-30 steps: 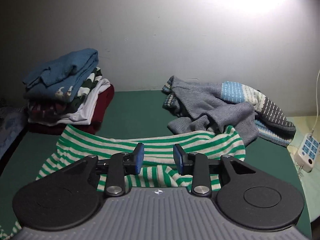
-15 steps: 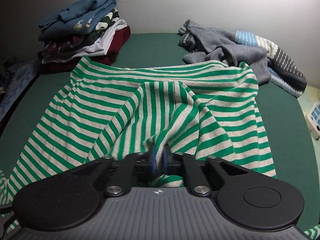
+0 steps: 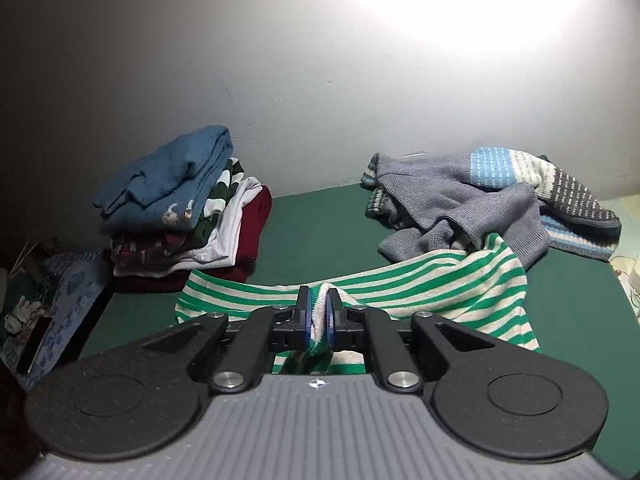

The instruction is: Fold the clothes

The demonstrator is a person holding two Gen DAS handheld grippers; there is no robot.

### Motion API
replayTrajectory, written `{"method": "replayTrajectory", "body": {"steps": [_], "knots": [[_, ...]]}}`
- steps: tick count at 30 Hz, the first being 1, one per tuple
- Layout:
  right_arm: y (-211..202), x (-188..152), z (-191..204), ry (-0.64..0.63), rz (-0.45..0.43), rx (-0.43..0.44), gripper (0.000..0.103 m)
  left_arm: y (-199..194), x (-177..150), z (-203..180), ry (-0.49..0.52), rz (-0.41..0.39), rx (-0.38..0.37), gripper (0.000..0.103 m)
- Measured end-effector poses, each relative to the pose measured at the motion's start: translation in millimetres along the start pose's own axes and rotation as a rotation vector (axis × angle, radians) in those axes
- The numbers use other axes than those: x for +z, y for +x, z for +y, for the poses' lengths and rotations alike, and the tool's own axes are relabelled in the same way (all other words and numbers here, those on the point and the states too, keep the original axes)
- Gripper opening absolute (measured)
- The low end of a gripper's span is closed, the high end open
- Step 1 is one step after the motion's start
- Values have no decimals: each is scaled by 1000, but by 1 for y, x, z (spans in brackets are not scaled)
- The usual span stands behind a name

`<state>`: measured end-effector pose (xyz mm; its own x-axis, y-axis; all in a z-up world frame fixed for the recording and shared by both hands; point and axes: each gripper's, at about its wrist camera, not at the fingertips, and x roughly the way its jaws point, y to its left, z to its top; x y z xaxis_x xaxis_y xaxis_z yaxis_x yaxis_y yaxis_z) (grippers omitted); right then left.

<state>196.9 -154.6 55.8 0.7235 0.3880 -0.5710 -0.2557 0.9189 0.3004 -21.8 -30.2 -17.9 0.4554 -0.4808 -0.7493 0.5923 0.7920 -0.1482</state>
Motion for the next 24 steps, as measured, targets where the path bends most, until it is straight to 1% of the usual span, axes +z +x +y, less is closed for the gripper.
{"method": "replayTrajectory", "body": {"steps": [3, 4, 5, 6, 7, 9, 10, 11, 12, 14, 15, 16, 17, 20, 22, 23, 24], "knots": [[0, -3, -22, 207, -16, 230, 7, -8, -2, 0, -15, -27, -21, 71], [0, -4, -30, 277, -21, 308, 7, -11, -3, 0, -20, -36, -28, 70], [-4, -5, -32, 294, -42, 334, 7, -15, -4, -1, -17, -50, -21, 70], [-9, -6, -31, 277, -61, 307, 7, -18, -4, -2, -12, -64, -13, 70], [-14, -7, -29, 258, -79, 277, 8, -18, -5, -2, -11, -61, 2, 73], [-19, -10, -33, 292, -87, 287, 8, -15, -5, 3, -21, -41, 33, 75], [-22, -11, -35, 310, -90, 294, 7, -12, -5, 6, -35, -24, 47, 74], [-26, -10, -29, 249, -97, 212, 7, -9, -5, 10, -49, -7, 61, 74], [-31, -9, -29, 233, -117, 216, 8, -11, -5, 13, -59, -5, 70, 74], [-38, -9, -40, 315, -127, 338, 7, -18, -4, 20, -70, -18, 78, 78], [-41, -8, -37, 286, -133, 295, 7, -20, -4, 23, -73, -22, 80, 85], [-41, -6, -28, 196, -127, 179, 8, -23, -3, 26, -75, -26, 82, 88], [-35, -6, -19, 109, -117, 74, 8, -25, -2, 29, -70, -30, 91, 88], [-12, -12, -23, 128, -36, 131, 8, -30, 1, 41, -75, -51, 119, 88], [3, -21, -22, 80, 4, 65, 9, -33, 4, 52, -100, -70, 129, 89], [10, -26, -21, 39, 22, 19, 14, -33, 4, 60, -123, -72, 128, 90], [17, -30, -19, -2, 40, -28, 21, -33, 4, 67, -147, -74, 126, 93]]}}
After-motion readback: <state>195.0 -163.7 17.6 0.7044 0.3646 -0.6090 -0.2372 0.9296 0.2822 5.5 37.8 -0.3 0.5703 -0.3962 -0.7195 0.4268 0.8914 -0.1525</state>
